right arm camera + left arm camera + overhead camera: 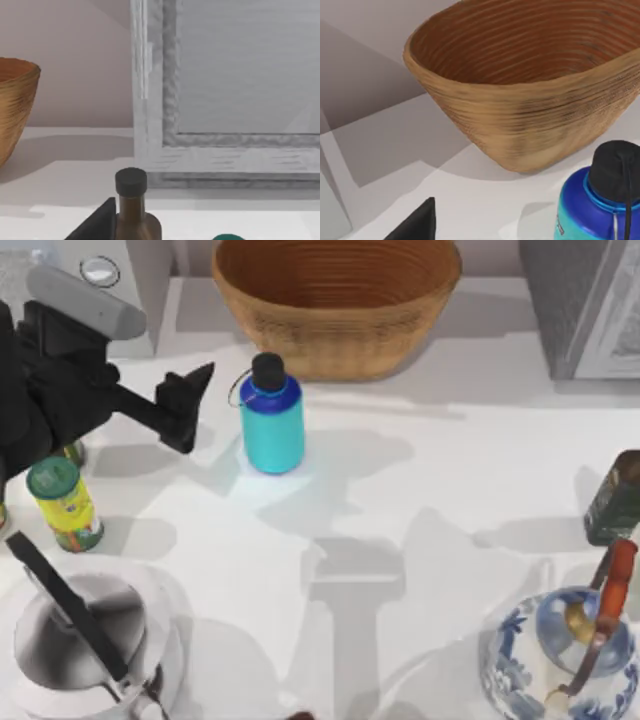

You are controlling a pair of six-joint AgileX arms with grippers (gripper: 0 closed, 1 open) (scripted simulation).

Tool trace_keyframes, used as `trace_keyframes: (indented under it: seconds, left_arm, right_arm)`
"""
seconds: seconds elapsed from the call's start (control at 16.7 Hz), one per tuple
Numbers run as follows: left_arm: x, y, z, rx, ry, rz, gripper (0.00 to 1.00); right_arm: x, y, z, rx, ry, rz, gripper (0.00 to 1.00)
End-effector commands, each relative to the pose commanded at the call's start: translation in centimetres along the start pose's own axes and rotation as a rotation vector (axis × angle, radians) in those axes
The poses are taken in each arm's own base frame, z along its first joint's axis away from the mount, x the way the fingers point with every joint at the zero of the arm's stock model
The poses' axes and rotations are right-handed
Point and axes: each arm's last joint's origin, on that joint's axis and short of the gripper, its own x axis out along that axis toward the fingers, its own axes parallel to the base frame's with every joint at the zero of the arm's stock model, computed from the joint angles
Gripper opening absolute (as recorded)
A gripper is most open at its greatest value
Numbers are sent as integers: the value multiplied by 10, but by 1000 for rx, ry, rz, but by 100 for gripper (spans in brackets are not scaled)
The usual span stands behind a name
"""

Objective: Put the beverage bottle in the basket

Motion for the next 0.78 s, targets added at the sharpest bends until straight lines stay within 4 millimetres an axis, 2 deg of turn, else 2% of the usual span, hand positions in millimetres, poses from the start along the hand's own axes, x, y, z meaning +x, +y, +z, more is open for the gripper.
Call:
trace_keyframes:
  seconds: [0.18,0.36,0.48,0.78]
  left_arm:
    - [45,0,-29,14,101,-125,100]
    - [68,-2,-53,22,162,-212,100]
    - [74,-3,-61,24,180,-238,100]
    - [73,-2,-63,19,186,-234,100]
  right_arm:
    - [0,0,0,0,0,0,100]
    - [0,0,0,0,0,0,100]
    - [0,0,0,0,0,0,100]
    - [0,0,0,0,0,0,100]
